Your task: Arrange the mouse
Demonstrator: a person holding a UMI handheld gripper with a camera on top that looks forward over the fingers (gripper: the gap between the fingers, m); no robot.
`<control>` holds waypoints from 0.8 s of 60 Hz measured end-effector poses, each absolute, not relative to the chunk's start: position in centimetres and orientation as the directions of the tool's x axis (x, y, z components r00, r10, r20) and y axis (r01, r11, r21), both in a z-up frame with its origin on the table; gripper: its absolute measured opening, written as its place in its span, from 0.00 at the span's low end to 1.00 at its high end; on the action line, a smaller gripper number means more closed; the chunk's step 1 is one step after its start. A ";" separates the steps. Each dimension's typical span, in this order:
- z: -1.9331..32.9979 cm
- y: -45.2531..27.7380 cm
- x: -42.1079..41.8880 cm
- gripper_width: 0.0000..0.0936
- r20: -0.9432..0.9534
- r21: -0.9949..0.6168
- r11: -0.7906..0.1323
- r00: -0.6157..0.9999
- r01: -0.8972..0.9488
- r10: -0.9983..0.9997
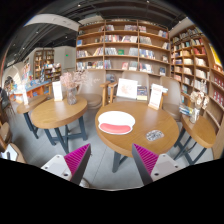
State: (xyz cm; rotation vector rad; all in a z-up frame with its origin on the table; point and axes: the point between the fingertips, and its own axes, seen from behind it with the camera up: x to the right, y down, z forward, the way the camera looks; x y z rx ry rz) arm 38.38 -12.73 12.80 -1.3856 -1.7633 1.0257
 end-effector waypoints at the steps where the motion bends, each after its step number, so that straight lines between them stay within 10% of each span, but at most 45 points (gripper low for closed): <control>1: 12.7 -12.6 38.3 0.92 0.029 -0.880 0.125 -0.210 0.458 0.977; 48: 2.9 4.6 25.6 0.91 0.058 -0.812 0.000 0.080 0.584 0.995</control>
